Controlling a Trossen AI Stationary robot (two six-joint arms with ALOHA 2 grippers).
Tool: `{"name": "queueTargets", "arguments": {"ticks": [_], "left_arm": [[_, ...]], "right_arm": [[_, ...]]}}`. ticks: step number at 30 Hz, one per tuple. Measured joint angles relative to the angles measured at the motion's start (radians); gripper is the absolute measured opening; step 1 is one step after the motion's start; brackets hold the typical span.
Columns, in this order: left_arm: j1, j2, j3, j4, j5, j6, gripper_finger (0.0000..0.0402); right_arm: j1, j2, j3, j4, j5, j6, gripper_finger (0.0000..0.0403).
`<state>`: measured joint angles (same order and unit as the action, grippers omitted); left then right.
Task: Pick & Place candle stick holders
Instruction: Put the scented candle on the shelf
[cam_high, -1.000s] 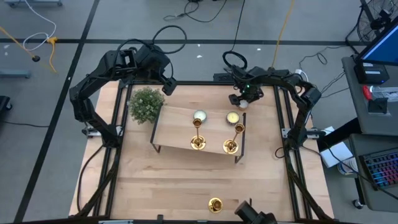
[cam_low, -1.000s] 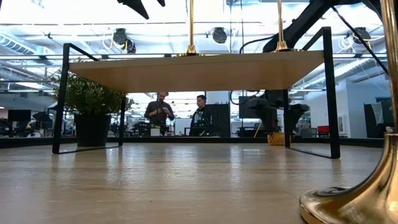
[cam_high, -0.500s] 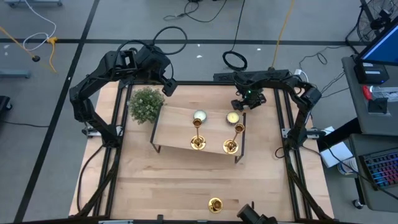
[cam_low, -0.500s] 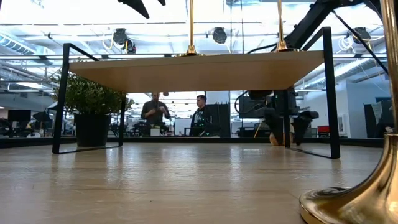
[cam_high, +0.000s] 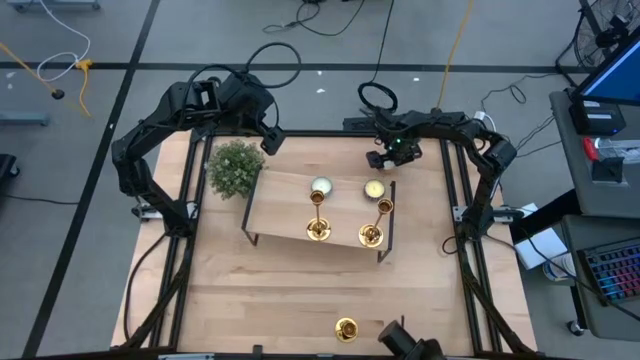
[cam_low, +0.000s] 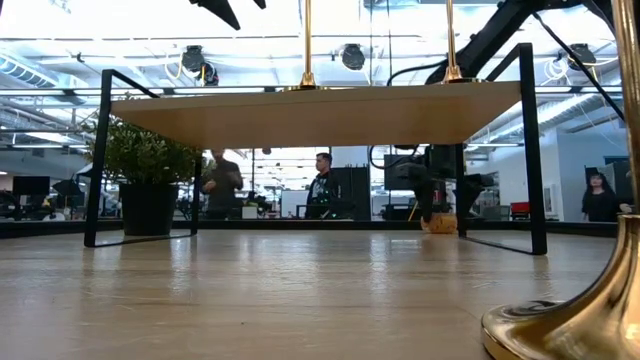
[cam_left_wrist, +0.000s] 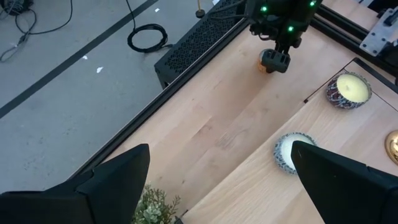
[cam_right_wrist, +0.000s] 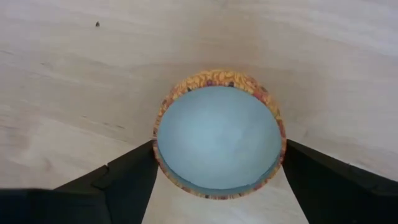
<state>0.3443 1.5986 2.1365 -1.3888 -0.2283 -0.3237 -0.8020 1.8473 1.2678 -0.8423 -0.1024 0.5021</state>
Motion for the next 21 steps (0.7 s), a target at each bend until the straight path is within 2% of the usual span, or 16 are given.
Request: {"name": "queueTargets", "arguments": {"ticks": [14,21], "left_arm": [[0.013,0.0,0.0,0.0,-0.008,0.029,0.0397],[0.015,0.0,0.0,0.001,-0.009,0.041,0.0397]], "right_arm": [[-0.036,0.0,0.0,0.054,-0.002,-0.009,0.0369],[-0.036,0.026,0.001,0.08,-0.011,-0.014,0.0373]]}}
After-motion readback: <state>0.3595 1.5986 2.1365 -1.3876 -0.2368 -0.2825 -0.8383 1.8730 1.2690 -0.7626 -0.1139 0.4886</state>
